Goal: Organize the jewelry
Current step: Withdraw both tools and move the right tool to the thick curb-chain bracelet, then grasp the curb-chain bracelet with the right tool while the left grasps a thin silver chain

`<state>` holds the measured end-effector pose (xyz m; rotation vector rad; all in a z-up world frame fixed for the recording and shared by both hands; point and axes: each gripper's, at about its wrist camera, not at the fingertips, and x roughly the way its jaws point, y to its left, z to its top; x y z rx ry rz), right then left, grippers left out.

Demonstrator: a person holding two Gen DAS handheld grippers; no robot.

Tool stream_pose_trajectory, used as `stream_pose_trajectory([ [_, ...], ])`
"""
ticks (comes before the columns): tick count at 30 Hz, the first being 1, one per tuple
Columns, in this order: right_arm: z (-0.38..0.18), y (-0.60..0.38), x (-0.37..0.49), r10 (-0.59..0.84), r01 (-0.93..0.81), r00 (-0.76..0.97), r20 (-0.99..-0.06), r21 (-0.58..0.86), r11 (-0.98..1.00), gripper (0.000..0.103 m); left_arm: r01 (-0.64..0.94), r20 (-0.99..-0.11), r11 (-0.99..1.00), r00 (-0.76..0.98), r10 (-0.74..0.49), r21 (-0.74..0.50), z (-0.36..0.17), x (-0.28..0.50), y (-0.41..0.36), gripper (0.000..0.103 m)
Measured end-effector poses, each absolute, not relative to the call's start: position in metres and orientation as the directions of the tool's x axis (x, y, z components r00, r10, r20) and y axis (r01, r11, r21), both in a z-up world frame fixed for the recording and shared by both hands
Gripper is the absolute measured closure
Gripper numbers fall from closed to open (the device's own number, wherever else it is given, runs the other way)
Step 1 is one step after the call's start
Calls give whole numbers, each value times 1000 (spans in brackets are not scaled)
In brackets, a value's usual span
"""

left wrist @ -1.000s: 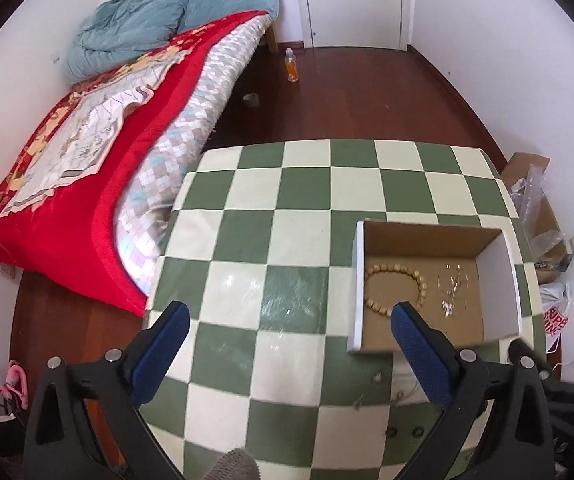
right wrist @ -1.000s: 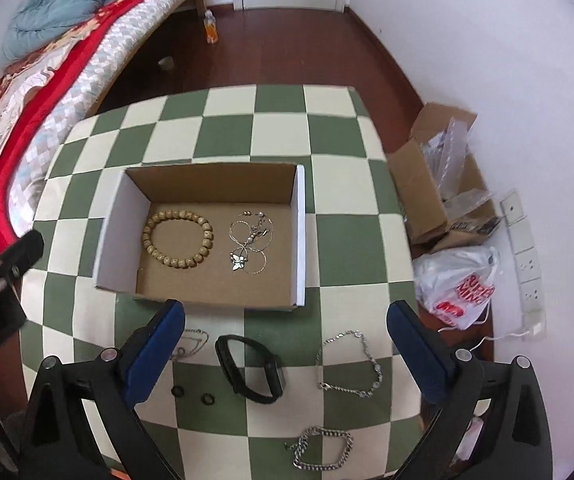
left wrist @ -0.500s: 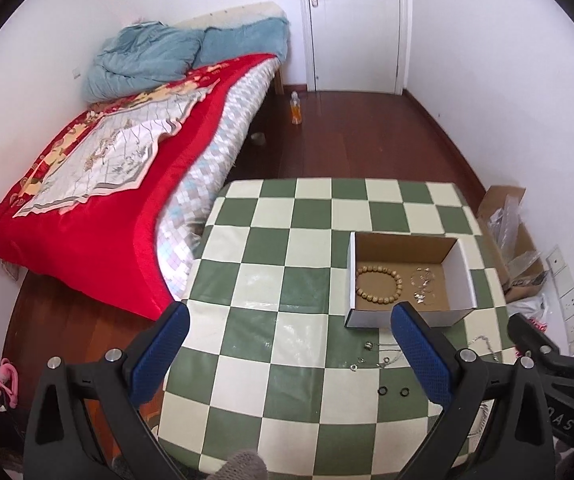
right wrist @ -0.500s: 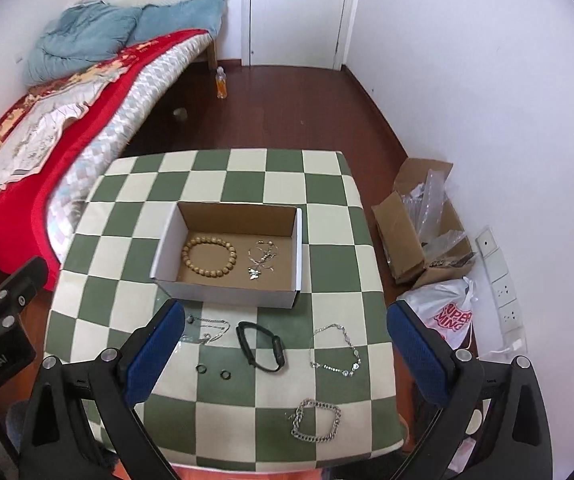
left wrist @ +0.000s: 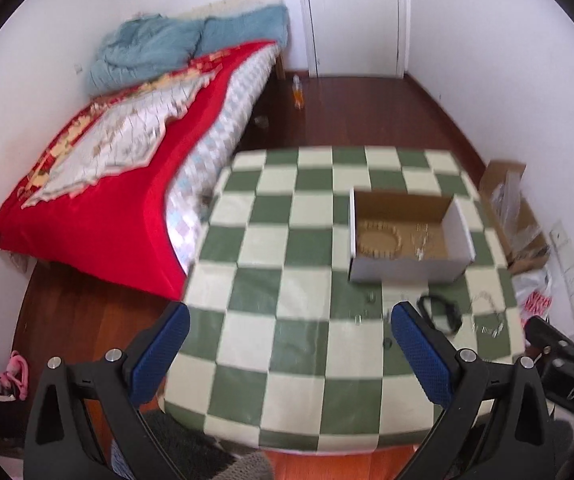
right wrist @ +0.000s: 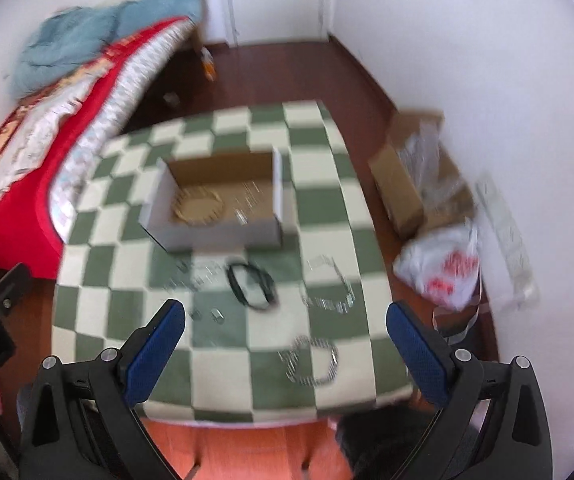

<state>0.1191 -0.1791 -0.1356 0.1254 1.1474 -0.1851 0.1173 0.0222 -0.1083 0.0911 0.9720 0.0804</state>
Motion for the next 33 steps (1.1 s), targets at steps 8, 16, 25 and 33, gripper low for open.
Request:
stream_pose_trajectory([
  [8, -243, -234, 113, -17, 278, 183, -983, 35, 960, 40, -23, -894, 990, 428, 134, 138, -173, 126, 0, 0],
  [16, -306, -238, 114, -35, 272, 57, -998, -18, 962, 63, -22, -927, 985, 333, 170, 172, -222, 153, 4, 1],
  [25, -309, -242, 134, -53, 279, 143, -988, -11, 960, 95, 103, -956, 989, 286, 71, 105, -259, 193, -10, 1],
  [33, -309, -249, 143, -44, 293, 149, -988, 2, 956, 95, 208, -962, 972, 271, 46, 105, -280, 221, -44, 1],
])
